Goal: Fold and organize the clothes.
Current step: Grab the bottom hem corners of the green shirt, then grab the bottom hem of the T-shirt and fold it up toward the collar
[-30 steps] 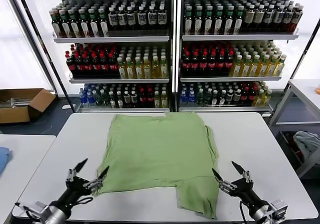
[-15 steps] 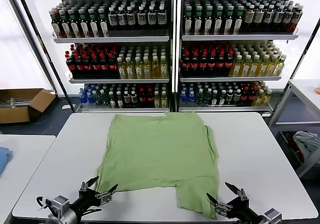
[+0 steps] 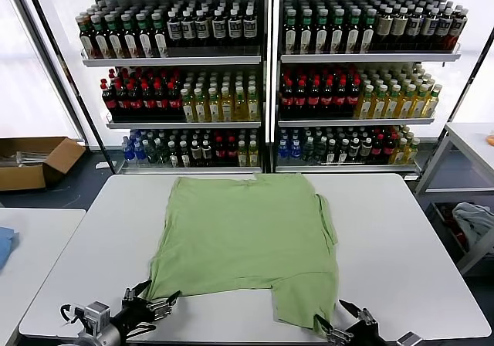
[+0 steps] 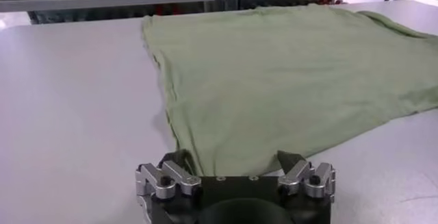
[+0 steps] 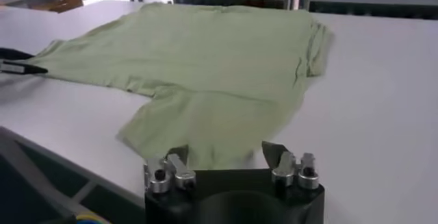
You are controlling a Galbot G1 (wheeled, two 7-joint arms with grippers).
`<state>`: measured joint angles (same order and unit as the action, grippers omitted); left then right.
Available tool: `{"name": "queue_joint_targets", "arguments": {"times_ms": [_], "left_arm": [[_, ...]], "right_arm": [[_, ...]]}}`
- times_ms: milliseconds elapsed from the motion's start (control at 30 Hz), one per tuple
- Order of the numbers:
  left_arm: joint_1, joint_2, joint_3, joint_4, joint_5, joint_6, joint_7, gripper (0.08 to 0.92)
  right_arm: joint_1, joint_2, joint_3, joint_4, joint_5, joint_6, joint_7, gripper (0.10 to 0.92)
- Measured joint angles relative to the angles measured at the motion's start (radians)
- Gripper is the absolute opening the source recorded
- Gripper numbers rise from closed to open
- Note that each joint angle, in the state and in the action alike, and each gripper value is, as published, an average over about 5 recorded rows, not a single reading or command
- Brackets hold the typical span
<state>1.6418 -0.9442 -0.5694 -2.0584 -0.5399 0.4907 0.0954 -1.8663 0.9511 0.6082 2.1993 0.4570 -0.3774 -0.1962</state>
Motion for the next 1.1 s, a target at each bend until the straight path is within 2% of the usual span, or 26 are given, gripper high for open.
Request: {"name": "queue_joint_targets", "arguments": {"times_ms": [367, 500, 767, 1100], "left_arm": [[0.026, -0.021, 0.016, -0.012, 0.026, 0.002, -0.011, 0.438], [0.031, -0.022, 0.012, -0.008, 0.029, -0.004, -0.015, 0.325], [0.050, -0.032, -0.002, -0.026, 0.043, -0.016, -0.021, 0.112], [0.125, -0.049, -0.030, -0.108, 0.085, 0.000, -0.033, 0.092]], "right_arm": [[-0.001, 0.017, -0.022, -0.015, 0.005, 0.023, -0.010, 0.195], [0.004, 0.024, -0.026, -0.023, 0.009, 0.046, -0.023, 0.113], [-0.025, 0.022, -0.005, -0.009, 0.031, 0.137, -0.074, 0.105], [-0.184, 0.020, 0.069, 0.047, 0.088, 0.268, -0.180, 0.105]]}}
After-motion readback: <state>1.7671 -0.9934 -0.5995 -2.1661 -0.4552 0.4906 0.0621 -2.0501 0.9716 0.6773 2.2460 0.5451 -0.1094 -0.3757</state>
